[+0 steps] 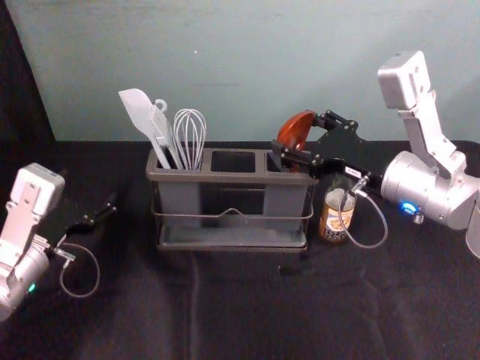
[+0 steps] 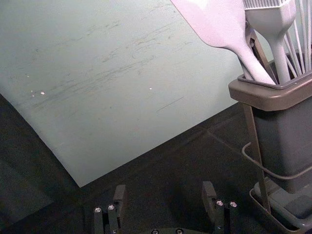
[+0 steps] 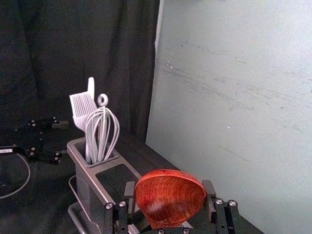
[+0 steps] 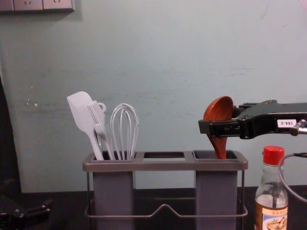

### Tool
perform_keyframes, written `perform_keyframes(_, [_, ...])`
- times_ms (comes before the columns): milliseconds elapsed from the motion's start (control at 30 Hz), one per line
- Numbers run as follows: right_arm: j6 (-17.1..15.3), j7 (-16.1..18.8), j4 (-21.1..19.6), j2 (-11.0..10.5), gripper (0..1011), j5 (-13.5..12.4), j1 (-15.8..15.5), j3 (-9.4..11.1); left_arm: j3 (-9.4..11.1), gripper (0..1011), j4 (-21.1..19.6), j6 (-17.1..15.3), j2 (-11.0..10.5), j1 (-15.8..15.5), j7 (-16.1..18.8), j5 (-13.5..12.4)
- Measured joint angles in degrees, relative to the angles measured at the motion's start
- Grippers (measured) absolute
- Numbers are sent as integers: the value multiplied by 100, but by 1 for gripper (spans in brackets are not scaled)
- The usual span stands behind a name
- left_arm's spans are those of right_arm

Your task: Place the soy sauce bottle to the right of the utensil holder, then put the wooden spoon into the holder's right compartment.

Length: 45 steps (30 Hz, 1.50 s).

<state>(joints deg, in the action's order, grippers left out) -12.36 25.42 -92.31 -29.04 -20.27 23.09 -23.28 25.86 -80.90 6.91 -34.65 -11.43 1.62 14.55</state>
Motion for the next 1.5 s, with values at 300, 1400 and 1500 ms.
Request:
perform_keyframes(300, [-42, -2, 61, 37, 838, 22, 26, -19, 0, 1011, 0, 0, 0, 0, 0, 0])
perform_keyframes(1400, [-49, -59, 5, 26, 1002, 29, -5, -8, 0, 1011, 0, 0, 0, 0, 0, 0])
perform_keyframes(1500, [-99, -171, -121, 17, 1003, 60, -93, 27, 0, 1011, 0, 0, 0, 0, 0, 0])
